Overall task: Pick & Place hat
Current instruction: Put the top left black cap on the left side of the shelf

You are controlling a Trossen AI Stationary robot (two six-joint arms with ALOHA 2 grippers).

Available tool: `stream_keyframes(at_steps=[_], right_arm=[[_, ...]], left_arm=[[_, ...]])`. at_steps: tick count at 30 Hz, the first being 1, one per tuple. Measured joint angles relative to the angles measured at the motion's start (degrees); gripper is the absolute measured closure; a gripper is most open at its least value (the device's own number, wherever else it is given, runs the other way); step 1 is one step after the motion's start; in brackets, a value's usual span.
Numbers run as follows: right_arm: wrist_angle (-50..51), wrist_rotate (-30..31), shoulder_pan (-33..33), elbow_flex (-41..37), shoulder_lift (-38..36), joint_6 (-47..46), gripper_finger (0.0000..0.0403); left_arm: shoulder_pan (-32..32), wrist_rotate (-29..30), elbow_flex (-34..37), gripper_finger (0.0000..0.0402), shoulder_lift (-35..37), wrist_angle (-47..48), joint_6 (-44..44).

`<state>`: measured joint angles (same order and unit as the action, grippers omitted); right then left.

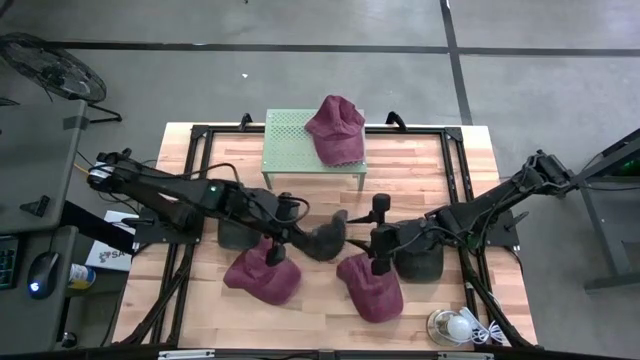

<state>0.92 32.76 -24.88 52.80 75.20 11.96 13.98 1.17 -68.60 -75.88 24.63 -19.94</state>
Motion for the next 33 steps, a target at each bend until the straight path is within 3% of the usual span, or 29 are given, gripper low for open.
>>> stream_keyframes(at_steps=[12,20,29,33], right_arm=[[3.83,1.23,-0.03,-0.3,0.13,-13.33,0.0196],[3.99,1.3,-0.02,-3.39,0.22,-19.4,0.0196],[0.19,1.3,-0.02,-7.76,0.24,-23.84,0.0196],[-3.44,1.32,-0.02,-10.21,0.26,-24.93,0.0196]], left_arm=[[-0.1,12.69,-0.02,0.0401,11.24,7.05,3.49],[-0.11,12.9,-0.2,0.0401,16.27,7.62,10.62],[-0.11,17.66,-9.86,0.0401,16.77,17.16,19.25],[-0.13,18.94,-13.11,0.0401,15.83,20.09,27.04]])
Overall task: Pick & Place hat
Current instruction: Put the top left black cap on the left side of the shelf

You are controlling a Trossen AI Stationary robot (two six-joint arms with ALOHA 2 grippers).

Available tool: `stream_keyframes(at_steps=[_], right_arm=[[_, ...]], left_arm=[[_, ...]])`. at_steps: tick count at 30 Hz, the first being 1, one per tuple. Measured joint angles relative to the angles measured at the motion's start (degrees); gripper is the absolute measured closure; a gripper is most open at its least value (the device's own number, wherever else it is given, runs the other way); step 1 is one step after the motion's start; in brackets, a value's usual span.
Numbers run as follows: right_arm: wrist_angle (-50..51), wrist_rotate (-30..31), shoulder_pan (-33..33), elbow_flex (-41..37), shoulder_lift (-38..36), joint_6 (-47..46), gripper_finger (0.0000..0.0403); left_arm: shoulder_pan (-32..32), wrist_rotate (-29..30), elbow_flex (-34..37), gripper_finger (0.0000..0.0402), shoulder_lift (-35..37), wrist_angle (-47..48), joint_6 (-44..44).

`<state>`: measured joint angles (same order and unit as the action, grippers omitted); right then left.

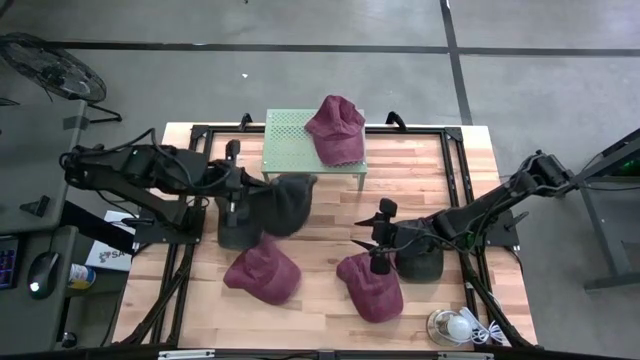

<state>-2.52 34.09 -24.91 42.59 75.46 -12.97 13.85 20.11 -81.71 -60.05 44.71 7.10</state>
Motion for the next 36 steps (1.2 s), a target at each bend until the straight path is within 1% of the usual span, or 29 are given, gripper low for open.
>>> stream_keyframes(at_steps=[2,4,9,11,14,18,21,23,27,28,36], right_arm=[[-0.94,-0.01,0.0,-0.62,0.02,-0.39,0.0196],[-1.64,0.06,-0.18,-0.85,0.02,-1.01,0.0196],[-3.33,0.17,-1.1,-0.85,0.02,-1.38,0.0196],[-4.09,0.19,-1.6,-0.85,0.02,-1.36,0.0196],[-5.05,0.17,-2.27,-0.85,0.02,-1.11,0.0196],[-5.51,0.42,-2.66,-0.85,0.02,-1.16,0.0196],[-5.51,0.59,-2.91,-0.85,0.02,-1.55,0.0196],[-5.51,0.28,-2.91,-0.85,0.02,-2.06,0.0196],[-5.51,-0.08,-3.11,-0.85,0.02,-2.67,0.0196],[-5.54,-0.05,-3.22,-0.85,0.02,-2.66,0.0196],[-5.66,0.02,-4.22,-0.85,0.02,-3.72,0.0196]], left_arm=[[-0.02,0.07,-0.85,0.0401,-0.48,1.35,4.42],[-1.25,0.31,-1.7,0.0401,-0.73,0.49,8.36],[-8.55,-0.6,-2.08,0.0401,-0.81,0.14,13.95],[-12.73,-3.96,-2.08,0.0401,-0.85,0.76,17.11],[-18.59,-10.78,-2.08,0.0401,-0.85,0.73,21.39],[-27.21,-16.03,-2.08,0.0401,-0.85,-0.09,24.32],[-33.43,-22.7,-2.08,0.0401,-1.28,-1.31,25.39],[-37.07,-26.15,-2.08,0.0401,-1.42,-1.82,25.52],[-42.78,-33.32,-2.08,0.0401,-2.7,-3.41,25.62],[-44.01,-34.68,-2.08,0.0401,-3.26,-3.41,25.69],[-52.13,-39.07,-2.08,0.0401,-8.87,-4.59,27.25]])
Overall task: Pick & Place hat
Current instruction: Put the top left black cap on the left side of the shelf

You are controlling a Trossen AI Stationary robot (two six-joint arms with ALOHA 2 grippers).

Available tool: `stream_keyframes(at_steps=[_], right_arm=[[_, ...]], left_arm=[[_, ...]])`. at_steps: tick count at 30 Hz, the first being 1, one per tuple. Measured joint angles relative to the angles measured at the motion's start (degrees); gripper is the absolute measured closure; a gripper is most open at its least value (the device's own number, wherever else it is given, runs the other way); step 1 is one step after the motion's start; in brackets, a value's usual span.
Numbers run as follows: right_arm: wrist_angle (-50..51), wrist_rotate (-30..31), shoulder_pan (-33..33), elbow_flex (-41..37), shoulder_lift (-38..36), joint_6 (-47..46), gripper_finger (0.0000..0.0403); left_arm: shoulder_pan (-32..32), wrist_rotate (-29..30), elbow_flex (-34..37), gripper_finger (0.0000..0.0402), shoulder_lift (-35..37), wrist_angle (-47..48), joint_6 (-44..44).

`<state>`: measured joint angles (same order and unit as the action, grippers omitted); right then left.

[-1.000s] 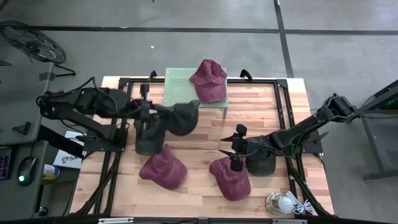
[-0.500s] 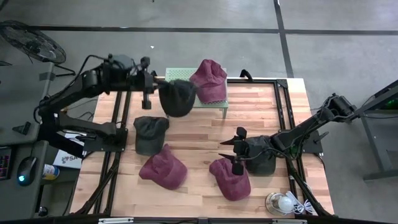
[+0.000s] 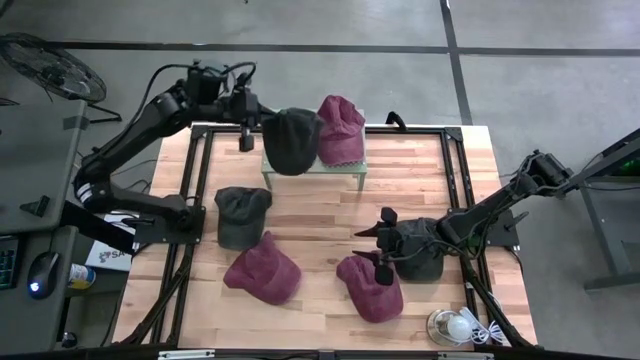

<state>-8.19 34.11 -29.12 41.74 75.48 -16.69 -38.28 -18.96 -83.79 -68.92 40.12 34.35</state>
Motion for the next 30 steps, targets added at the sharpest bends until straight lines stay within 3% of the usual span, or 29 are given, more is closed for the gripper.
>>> stream_keyframes(at_steps=[13,18,30], right_arm=[[0.18,0.52,-0.57,0.0,0.0,-1.33,0.0196],[0.17,1.03,-0.57,0.0,0.0,-1.33,0.0196],[0.17,1.33,-0.57,0.0,0.0,-1.31,0.0196]], left_arm=[[-7.18,-5.41,0.01,0.0401,-7.91,-3.29,-0.09],[-7.15,-0.37,0.02,0.0401,-9.77,-3.17,-0.07],[-7.1,5.62,0.02,0.0401,-12.59,-4.29,0.23]])
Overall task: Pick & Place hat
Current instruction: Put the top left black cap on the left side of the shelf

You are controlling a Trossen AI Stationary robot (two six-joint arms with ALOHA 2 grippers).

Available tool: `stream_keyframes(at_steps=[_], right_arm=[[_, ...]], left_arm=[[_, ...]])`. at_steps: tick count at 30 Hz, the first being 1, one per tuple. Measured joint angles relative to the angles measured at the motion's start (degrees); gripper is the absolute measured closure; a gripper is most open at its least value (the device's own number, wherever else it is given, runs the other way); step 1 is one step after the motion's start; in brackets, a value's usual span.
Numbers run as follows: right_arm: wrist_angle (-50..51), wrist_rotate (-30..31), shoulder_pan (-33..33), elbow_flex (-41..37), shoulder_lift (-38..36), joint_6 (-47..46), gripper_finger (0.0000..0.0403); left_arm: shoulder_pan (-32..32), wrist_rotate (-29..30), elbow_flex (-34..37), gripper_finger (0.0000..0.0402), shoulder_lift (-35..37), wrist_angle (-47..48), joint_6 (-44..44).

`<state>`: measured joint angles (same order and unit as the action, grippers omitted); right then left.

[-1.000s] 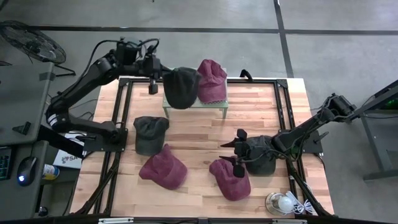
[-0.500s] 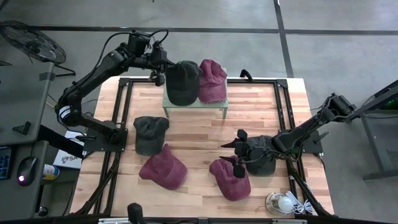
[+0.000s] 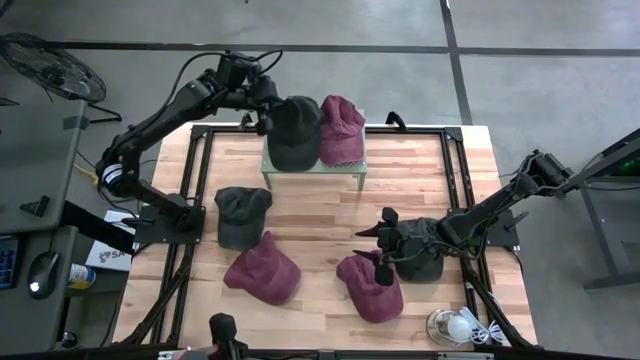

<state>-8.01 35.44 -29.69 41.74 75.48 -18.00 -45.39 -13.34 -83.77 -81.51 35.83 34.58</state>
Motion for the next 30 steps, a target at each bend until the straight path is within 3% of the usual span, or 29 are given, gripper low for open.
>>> stream_keyframes(at_steps=[6,22,25,30], right_arm=[[0.0,0.61,0.0,0.0,0.0,0.0,0.0196],[0.38,0.85,0.0,0.0,0.0,0.03,0.0196],[1.23,0.85,0.0,0.0,0.0,0.3,0.0196],[3.34,0.91,0.0,0.0,0.0,0.43,0.0196]], left_arm=[[0.0,4.81,0.0,0.0401,-1.19,-2.11,0.11],[0.02,4.92,0.0,0.04,-1.19,-2.78,-1.85],[0.02,4.92,0.0,0.0386,-1.19,-2.8,-1.95],[0.02,4.87,0.0,0.033,-1.16,-2.8,-2.07]])
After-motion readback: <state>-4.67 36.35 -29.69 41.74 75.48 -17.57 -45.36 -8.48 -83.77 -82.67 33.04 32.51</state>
